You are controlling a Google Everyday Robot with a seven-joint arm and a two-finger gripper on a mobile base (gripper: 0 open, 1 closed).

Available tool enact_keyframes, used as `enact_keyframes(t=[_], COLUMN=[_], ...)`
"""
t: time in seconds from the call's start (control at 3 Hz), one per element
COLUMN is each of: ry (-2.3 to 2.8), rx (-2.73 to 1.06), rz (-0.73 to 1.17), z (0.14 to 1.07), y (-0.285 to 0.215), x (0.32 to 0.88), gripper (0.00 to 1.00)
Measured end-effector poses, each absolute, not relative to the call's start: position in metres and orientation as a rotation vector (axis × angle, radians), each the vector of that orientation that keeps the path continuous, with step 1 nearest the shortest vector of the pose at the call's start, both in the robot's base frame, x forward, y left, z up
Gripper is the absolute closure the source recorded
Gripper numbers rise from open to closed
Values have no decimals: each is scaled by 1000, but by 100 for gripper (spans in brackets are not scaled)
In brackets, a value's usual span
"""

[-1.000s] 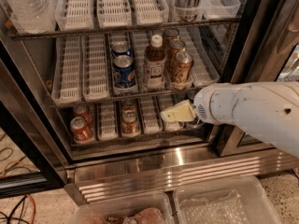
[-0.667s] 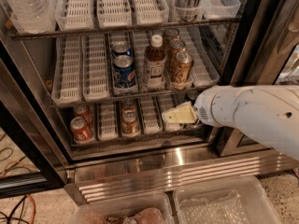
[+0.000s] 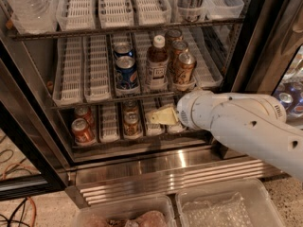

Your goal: Pick blue plastic bottle from middle shelf of fridge

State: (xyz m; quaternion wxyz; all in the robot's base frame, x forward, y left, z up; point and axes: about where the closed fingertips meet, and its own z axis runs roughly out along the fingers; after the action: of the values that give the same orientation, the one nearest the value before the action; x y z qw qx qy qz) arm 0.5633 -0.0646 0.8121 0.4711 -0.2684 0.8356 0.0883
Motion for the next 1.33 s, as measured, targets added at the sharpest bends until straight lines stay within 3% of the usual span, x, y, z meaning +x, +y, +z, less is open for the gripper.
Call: enact_keyframes(t=[0.67,1.33], ry=[1815,1701], rx=[-507,-470], rz=[157,114], z=[856,864], y=[-97,-85], x=[558,560], gripper=[0,0])
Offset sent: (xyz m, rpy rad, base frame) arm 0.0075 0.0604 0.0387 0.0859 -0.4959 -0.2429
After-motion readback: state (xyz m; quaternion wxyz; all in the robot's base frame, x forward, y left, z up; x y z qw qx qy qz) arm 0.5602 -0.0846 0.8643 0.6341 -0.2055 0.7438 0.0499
